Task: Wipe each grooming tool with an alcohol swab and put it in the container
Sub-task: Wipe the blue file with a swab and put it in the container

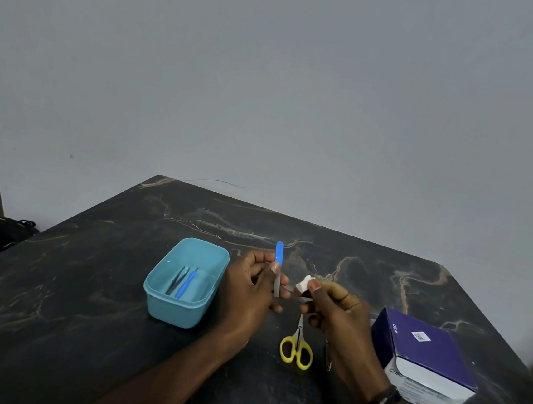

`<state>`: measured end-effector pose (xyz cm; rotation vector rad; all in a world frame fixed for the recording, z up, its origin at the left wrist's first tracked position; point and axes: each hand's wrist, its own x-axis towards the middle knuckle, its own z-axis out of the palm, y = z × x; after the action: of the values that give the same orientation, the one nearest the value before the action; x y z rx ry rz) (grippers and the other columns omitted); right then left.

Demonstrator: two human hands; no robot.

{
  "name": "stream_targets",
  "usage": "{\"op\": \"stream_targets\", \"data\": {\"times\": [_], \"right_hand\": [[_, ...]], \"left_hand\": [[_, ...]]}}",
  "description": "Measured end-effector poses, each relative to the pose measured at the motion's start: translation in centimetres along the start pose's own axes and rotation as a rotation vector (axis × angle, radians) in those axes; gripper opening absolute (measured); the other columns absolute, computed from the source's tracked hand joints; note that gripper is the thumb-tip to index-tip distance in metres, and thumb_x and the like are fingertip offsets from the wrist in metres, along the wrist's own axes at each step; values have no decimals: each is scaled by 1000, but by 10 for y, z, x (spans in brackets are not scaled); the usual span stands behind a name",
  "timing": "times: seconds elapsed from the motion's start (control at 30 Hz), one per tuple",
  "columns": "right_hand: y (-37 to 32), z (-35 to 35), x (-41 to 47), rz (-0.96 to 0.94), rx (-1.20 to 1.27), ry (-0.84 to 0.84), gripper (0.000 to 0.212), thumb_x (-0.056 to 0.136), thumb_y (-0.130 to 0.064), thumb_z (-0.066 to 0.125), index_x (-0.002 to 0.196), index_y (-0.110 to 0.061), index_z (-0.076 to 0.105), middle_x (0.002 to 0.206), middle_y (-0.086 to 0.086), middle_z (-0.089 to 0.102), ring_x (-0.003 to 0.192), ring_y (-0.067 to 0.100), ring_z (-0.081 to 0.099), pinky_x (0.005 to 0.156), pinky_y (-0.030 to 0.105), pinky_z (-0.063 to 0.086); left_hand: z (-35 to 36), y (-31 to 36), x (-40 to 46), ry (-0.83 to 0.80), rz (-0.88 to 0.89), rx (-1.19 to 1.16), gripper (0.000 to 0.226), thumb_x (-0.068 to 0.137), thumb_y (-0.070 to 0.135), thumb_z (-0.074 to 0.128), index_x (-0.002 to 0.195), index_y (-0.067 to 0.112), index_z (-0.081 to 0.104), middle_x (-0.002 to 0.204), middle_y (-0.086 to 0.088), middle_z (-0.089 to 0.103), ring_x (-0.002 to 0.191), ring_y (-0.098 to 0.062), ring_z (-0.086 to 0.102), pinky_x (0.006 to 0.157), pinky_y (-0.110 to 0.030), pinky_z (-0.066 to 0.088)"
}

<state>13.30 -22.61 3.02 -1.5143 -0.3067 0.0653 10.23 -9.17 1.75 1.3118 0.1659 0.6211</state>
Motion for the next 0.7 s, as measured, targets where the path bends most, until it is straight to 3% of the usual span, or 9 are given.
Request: {"op": "stream_targets", "data": {"times": [0.2,0.57,0.7], "right_hand": [[1,-4,3,-28,31,90,15,91,-12,60,90,-13,74,87,9,76,63,14,61,56,26,44],[1,-5,4,-77,-24,80,15,90,-12,61,92,-16,75,87,6,76,64,9,65,57,28,45],[1,-4,3,-78,-31,67,14,90,-12,61,92,-15,75,86,6,76,66,10,65,56,27,45]], "left_hand": [[3,-3,-4,-145,24,28,27,87,-4,64,110,10,60,89,-19,69,70,-20,70,54,-27,56],[6,-6,-8,-257,68,99,34,88,-2,62,110,23,63,84,-19,69,72,-23,72,52,-26,57],[5,-6,-9,-282,63,115,33,89,-1,62,114,20,64,81,-17,70,69,-20,71,53,-26,57]]}}
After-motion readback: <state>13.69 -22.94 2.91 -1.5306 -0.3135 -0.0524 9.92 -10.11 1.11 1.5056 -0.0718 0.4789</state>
